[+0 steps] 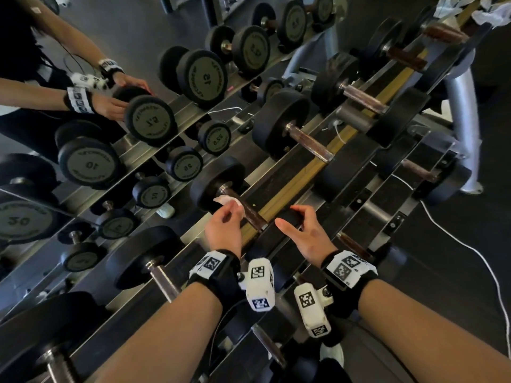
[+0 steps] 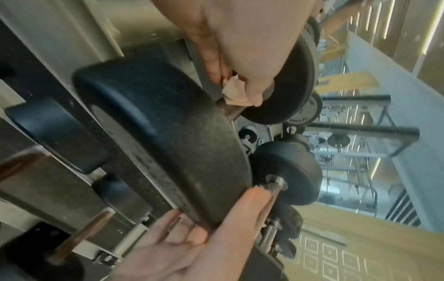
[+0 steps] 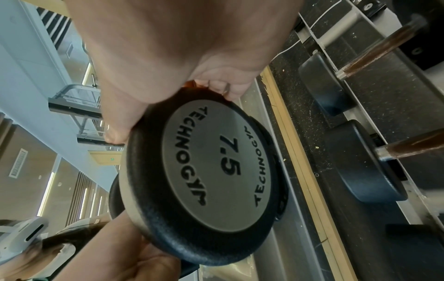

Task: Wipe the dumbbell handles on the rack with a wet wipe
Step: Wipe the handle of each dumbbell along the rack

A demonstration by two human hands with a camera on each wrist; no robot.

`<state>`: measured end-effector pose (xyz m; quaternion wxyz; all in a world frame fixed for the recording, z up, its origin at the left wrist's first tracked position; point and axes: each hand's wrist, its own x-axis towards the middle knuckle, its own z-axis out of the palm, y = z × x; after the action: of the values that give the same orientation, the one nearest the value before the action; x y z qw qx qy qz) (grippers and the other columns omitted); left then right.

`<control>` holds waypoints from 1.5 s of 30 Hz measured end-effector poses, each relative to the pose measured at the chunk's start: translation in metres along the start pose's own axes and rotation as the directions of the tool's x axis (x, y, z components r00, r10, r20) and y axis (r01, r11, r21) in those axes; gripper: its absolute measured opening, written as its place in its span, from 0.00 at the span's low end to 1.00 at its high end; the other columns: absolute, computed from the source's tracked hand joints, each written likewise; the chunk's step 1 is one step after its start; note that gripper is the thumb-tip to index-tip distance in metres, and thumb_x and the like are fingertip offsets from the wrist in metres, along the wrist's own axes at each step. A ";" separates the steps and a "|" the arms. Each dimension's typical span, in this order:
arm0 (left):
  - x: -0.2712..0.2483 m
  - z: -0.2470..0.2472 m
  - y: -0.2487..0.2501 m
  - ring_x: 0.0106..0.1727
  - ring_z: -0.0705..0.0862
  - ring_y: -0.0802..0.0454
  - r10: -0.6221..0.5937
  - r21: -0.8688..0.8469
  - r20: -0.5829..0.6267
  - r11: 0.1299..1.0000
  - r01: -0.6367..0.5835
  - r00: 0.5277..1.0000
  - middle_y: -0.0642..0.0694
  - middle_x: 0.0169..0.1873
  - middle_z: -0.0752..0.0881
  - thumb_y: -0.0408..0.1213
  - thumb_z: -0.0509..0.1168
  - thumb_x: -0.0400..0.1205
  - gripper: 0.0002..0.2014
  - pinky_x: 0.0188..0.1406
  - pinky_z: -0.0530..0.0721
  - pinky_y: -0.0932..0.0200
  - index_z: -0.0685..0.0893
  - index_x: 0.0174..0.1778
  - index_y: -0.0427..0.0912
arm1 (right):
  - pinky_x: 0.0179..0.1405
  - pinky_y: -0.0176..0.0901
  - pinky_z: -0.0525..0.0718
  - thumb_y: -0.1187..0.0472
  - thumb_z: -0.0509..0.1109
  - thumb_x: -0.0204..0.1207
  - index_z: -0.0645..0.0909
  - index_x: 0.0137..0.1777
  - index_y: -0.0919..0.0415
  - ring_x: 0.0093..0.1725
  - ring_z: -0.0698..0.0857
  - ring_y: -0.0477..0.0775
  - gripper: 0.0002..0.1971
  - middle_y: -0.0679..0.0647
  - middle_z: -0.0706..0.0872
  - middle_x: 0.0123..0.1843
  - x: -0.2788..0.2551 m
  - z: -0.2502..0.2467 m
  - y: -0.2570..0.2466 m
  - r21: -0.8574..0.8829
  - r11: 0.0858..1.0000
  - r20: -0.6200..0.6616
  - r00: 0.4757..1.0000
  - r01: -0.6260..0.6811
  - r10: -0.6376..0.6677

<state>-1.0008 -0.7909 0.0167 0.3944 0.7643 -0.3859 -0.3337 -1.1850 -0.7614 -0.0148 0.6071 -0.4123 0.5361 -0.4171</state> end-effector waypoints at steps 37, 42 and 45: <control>0.010 0.006 0.001 0.60 0.87 0.48 -0.263 -0.388 0.063 0.882 0.266 0.963 0.43 0.59 0.88 0.32 0.73 0.79 0.20 0.65 0.84 0.48 0.83 0.68 0.41 | 0.46 0.36 0.87 0.42 0.76 0.72 0.65 0.70 0.43 0.50 0.90 0.41 0.31 0.53 0.85 0.60 -0.003 0.000 -0.004 0.002 0.998 0.025 0.998 -0.056 0.056; 0.003 0.001 -0.008 0.52 0.90 0.51 -0.279 -0.359 0.110 0.884 0.300 0.954 0.46 0.52 0.91 0.31 0.73 0.79 0.14 0.54 0.89 0.55 0.87 0.59 0.48 | 0.61 0.54 0.87 0.40 0.76 0.71 0.65 0.67 0.40 0.58 0.88 0.53 0.29 0.55 0.84 0.61 -0.006 0.003 -0.006 0.010 0.999 0.024 0.998 -0.051 0.051; 0.020 0.002 -0.001 0.53 0.89 0.50 -0.304 -0.434 0.087 0.846 0.310 0.949 0.41 0.56 0.89 0.28 0.69 0.82 0.12 0.47 0.88 0.61 0.87 0.59 0.44 | 0.65 0.59 0.85 0.39 0.78 0.69 0.67 0.63 0.37 0.59 0.88 0.53 0.28 0.55 0.85 0.61 -0.004 0.001 -0.006 -0.001 0.998 0.032 0.998 -0.061 0.061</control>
<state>-0.9924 -0.8077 0.0108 0.4962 0.7039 -0.1758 -0.4768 -1.1844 -0.7597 -0.0074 0.6282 -0.4024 0.5385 -0.3918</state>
